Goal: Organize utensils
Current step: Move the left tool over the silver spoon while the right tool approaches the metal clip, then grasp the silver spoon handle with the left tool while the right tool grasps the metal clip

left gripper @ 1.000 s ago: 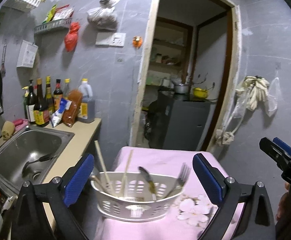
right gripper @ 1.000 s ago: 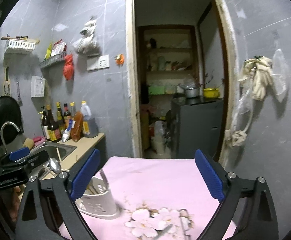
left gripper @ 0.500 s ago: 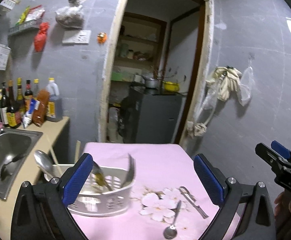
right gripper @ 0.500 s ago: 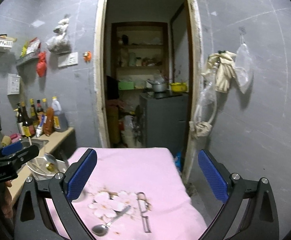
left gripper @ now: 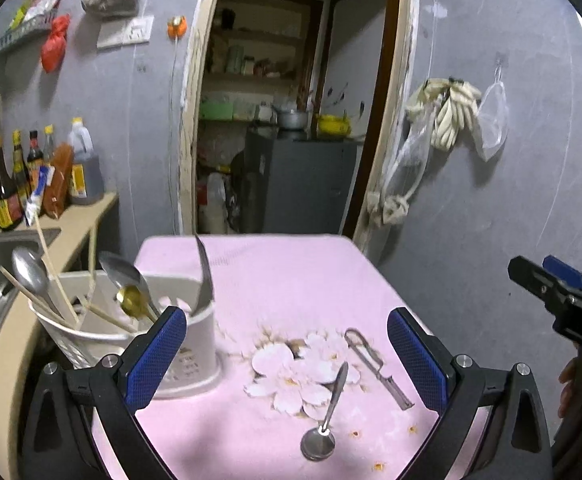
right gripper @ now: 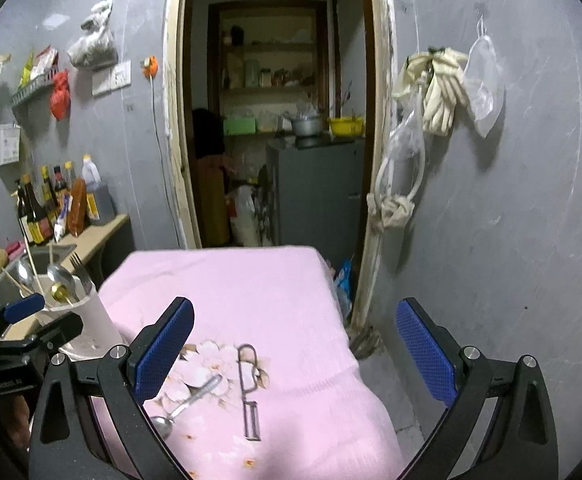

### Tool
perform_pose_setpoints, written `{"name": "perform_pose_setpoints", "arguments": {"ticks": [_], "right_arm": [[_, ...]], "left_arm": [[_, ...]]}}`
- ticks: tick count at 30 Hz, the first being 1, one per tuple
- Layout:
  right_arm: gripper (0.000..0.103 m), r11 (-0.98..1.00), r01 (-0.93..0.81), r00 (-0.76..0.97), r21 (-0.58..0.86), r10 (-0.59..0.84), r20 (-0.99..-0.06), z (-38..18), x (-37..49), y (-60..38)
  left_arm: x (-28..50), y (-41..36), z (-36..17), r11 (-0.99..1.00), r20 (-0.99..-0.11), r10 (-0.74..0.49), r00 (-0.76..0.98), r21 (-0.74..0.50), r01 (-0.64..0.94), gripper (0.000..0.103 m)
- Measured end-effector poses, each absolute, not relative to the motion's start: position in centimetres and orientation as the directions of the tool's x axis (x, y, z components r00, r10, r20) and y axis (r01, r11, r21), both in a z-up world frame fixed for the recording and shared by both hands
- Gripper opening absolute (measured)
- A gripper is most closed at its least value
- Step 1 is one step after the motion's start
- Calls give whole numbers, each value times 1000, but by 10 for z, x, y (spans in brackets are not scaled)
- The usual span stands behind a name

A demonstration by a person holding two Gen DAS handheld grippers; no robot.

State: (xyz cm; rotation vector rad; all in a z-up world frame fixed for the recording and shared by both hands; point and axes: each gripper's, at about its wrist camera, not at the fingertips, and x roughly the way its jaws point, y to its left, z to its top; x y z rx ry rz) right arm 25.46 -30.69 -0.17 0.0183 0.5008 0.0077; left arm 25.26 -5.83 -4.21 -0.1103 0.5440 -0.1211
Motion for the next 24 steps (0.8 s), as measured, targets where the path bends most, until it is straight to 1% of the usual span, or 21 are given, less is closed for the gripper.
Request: {"name": "perform_pose_setpoints", "arguments": {"ticks": [6,14,18,19,21,23,24], "right_arm": [[99,998,-53,827,34,63,-558,-41,286,-321],[99,981,-175,750,83,187,-634,-109,332,-329],[99,972,-196,713,128,231,-662,-132,352,-336],[98,971,-198,709,135,237,-664,-136,355,-338],[98,967,-208,699,146,251,-670,-143,359,-340],[95,963,-218,687,157,266,-676,-149,363,-342],[93,960,-228,678,165,278,-681,-152,363,-341]], "left_arm": [[271,-79,-75,990,-601,-134,788,-120,77,101],[298,-100,-127,986,-711,-157,685,-157,64,101],[309,-107,-152,983,-764,-178,620,-170,73,85],[311,-110,-158,983,-779,-179,601,-162,82,82],[316,-117,-168,984,-804,-179,567,-148,100,70],[320,-124,-174,985,-820,-171,546,-128,117,62],[322,-128,-177,987,-826,-155,542,-103,126,60]]}}
